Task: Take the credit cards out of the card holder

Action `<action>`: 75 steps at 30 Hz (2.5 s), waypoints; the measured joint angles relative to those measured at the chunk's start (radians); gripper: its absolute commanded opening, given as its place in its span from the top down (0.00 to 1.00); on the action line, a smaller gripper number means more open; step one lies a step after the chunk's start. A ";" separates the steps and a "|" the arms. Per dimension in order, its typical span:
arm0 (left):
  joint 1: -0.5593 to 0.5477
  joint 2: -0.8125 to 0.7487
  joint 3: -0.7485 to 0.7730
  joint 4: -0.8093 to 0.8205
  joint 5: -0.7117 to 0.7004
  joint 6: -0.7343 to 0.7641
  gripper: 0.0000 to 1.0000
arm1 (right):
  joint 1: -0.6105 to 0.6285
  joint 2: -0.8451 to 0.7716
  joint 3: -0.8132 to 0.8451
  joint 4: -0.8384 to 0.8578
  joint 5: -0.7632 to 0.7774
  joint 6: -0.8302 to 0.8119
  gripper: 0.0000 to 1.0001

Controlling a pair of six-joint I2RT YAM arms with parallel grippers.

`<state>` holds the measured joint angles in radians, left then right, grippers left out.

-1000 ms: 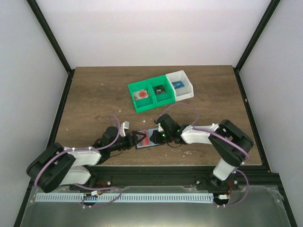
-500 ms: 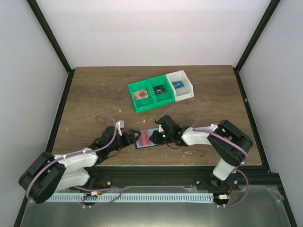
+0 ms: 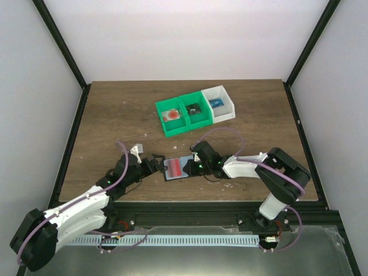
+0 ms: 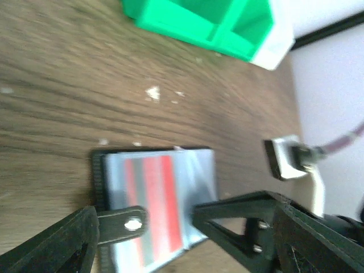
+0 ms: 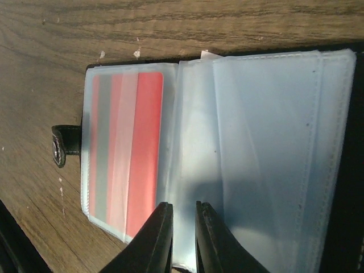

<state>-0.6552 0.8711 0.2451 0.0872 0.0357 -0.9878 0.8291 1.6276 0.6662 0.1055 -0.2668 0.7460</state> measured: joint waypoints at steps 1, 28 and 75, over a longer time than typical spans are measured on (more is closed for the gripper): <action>0.000 -0.005 0.000 0.021 0.026 -0.007 0.13 | 0.001 0.000 0.000 -0.002 0.002 0.000 0.86; -0.002 0.489 0.088 0.337 0.251 0.033 0.05 | 0.018 0.025 -0.014 0.072 0.006 0.031 0.86; -0.003 0.419 0.191 0.059 0.219 0.067 0.04 | 0.025 0.029 -0.027 0.110 0.007 0.034 0.86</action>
<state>-0.6582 1.2900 0.4362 0.1463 0.2546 -0.9211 0.8539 1.6569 0.6388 0.2153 -0.2596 0.7795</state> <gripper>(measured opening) 0.957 0.140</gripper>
